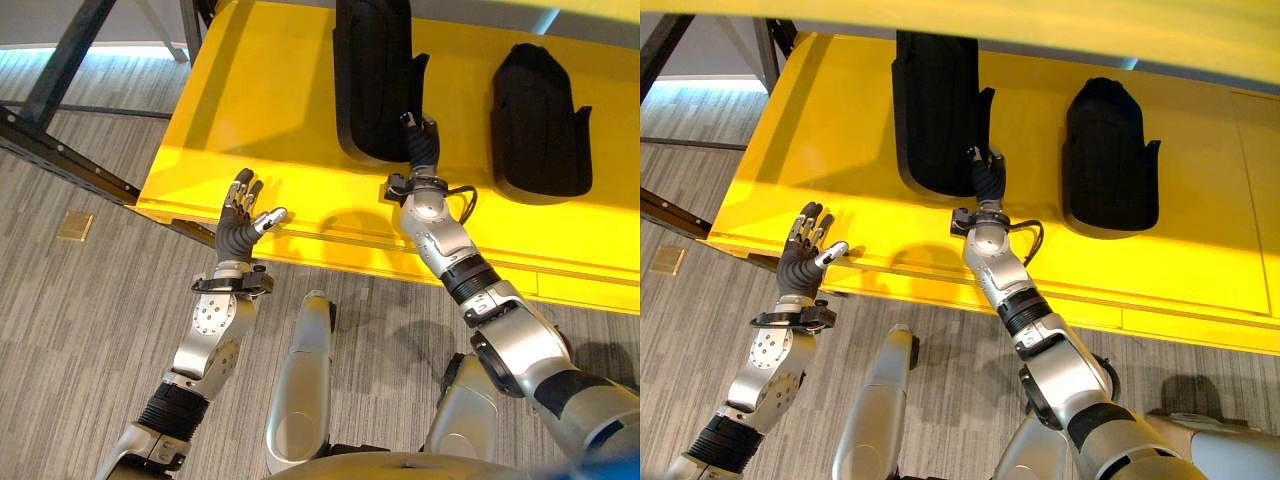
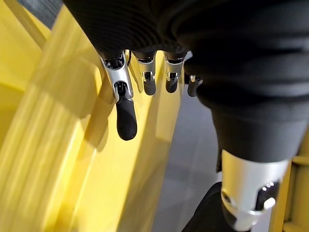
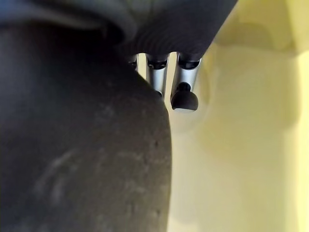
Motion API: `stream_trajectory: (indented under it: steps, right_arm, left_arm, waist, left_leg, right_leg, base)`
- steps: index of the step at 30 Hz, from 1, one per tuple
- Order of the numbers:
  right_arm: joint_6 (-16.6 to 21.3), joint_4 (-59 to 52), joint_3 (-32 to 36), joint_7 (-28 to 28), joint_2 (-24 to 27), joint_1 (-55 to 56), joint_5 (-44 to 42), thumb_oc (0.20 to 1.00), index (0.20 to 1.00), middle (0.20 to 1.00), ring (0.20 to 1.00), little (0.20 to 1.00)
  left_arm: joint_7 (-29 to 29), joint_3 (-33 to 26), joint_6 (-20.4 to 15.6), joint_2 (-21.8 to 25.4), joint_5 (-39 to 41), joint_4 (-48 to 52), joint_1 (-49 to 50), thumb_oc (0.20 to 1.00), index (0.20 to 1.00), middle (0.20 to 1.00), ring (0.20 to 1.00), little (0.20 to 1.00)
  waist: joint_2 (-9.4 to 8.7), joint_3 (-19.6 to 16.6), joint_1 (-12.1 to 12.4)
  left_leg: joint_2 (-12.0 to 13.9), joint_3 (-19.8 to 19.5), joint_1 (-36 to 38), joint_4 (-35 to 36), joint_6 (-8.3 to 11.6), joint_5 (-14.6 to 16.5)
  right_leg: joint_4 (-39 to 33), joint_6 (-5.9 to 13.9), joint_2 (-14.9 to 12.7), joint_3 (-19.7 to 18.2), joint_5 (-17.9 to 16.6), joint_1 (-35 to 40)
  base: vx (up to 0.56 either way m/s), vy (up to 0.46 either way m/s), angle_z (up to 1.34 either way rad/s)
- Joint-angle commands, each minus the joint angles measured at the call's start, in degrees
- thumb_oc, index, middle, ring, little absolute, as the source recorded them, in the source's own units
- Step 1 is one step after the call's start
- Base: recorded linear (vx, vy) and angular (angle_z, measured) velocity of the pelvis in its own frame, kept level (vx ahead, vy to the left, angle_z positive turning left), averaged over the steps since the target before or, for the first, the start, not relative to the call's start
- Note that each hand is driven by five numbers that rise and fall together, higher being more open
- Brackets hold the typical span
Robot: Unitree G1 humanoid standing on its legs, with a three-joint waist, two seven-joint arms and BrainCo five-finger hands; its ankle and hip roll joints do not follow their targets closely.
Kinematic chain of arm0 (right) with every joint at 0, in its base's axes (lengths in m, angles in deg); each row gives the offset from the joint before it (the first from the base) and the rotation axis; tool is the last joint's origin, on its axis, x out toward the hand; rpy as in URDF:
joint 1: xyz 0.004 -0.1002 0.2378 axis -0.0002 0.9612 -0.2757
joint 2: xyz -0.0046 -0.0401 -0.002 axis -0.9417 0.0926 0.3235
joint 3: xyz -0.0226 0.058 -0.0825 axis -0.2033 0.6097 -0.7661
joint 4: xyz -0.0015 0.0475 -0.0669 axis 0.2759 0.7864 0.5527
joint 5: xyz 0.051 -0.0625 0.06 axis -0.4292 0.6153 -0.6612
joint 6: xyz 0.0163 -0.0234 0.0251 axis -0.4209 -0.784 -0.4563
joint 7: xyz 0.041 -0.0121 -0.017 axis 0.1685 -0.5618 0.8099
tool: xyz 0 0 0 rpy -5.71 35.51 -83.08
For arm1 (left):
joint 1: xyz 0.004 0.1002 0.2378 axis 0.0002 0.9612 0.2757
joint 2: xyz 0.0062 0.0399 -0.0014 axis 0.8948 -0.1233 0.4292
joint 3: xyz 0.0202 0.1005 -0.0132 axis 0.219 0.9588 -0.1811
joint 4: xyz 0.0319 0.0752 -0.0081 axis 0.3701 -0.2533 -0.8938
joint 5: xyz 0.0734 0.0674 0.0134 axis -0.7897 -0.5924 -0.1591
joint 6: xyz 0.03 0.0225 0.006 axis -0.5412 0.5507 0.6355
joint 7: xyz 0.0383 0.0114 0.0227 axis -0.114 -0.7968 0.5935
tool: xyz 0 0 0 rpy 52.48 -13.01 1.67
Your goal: Move parts from the plastic box to the shelf.
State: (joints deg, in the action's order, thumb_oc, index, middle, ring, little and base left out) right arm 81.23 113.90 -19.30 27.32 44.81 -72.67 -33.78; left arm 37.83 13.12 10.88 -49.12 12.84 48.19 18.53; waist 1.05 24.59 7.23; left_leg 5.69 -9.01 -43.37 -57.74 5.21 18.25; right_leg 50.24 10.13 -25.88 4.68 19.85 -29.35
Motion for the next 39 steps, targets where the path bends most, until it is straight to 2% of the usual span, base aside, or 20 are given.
stream_trajectory:
  steps: [1,8,16,30,39]
  right_arm:
    - [2.87,-1.89,1.67,0.11,-0.81,-1.41,1.84,0.200,0.200,0.200,0.200,0.200]
    - [2.70,-0.13,1.63,-0.70,-0.08,-2.35,2.66,0.200,0.200,0.200,0.200,0.200]
    - [2.10,10.17,2.27,-2.42,1.51,-8.32,3.18,0.200,0.200,0.200,0.200,0.200]
    - [0.88,21.61,0.99,-1.59,-1.23,-8.98,2.39,0.200,0.200,0.200,0.200,0.200]
    - [1.26,22.39,0.75,-1.33,-0.93,-8.87,1.95,0.200,0.200,0.200,0.200,0.200]
  left_arm:
    - [-0.25,2.15,0.47,-0.89,1.01,0.02,0.24,1.000,1.000,1.000,1.000,1.000]
    - [0.17,2.89,0.67,-1.21,1.06,0.15,0.23,1.000,1.000,1.000,1.000,1.000]
    - [0.13,3.98,-0.26,-0.52,1.91,0.71,-0.13,1.000,1.000,1.000,1.000,1.000]
    - [0.52,5.24,-0.77,-0.91,1.68,-0.93,-1.51,1.000,1.000,1.000,1.000,1.000]
    - [0.50,6.23,-1.24,-0.81,1.94,-1.65,-2.60,1.000,1.000,1.000,1.000,1.000]
  waist:
    - [0.23,-2.90,1.49]
    - [0.20,-3.85,0.55]
    - [0.40,-4.32,1.14]
    - [0.49,-4.19,1.59]
    - [0.73,-3.70,1.84]
  left_leg:
    - [0.78,0.49,-1.56,-5.43,-1.80,5.21]
    - [1.07,0.66,-4.16,-6.99,-2.01,5.74]
    - [1.07,0.88,-5.36,-6.64,-2.18,5.29]
    - [0.85,0.79,-6.18,-6.49,-2.19,4.91]
    - [0.69,0.79,-6.57,-6.52,-2.29,4.82]
  right_leg:
    - [10.71,-5.36,3.09,-1.54,1.55,-9.41]
    - [12.24,-5.42,3.62,-2.38,1.70,-12.69]
    - [11.90,-5.27,3.94,-2.51,1.18,-14.01]
    - [11.86,-5.31,4.38,-2.44,1.12,-14.61]
    - [11.59,-5.19,4.24,-2.45,0.90,-14.86]
  base:
    - [-0.03,0.005,-0.08]
    - [-0.03,0.012,-0.06]
    - [0.00,0.000,0.00]
    - [0.00,0.000,0.00]
    - [0.00,0.000,0.00]
